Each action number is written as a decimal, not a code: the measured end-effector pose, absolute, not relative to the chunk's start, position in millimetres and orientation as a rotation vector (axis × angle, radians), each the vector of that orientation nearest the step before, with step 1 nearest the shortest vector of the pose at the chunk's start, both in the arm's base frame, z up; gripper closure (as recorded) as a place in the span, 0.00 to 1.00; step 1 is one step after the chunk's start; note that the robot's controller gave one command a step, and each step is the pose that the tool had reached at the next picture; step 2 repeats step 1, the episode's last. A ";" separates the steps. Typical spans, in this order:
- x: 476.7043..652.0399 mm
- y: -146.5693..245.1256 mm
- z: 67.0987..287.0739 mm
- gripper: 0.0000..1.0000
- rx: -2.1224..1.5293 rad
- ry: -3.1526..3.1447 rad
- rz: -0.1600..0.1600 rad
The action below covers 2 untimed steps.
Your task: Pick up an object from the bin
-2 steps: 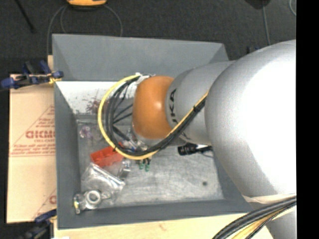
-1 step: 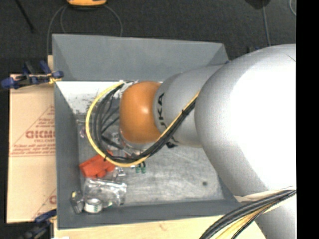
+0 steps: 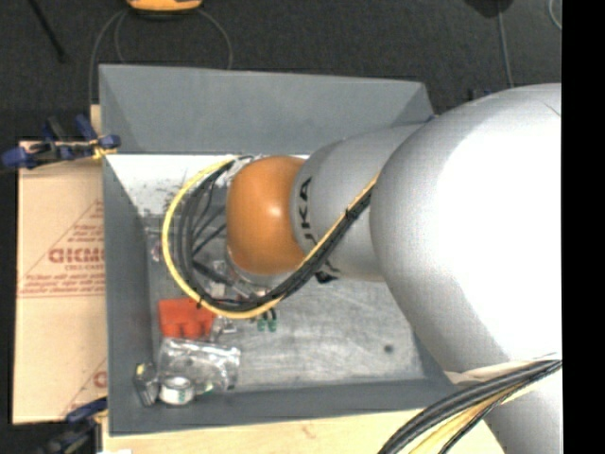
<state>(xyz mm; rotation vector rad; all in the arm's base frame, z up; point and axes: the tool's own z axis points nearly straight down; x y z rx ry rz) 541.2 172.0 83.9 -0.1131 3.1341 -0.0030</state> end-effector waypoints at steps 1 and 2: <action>532.9 177.9 213.9 1.00 -0.329 3.113 0.001; 532.9 177.9 213.9 1.00 -0.329 3.113 0.001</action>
Offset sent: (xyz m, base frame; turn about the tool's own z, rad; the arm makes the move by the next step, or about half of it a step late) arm -0.0108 0.0064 0.1246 -0.1388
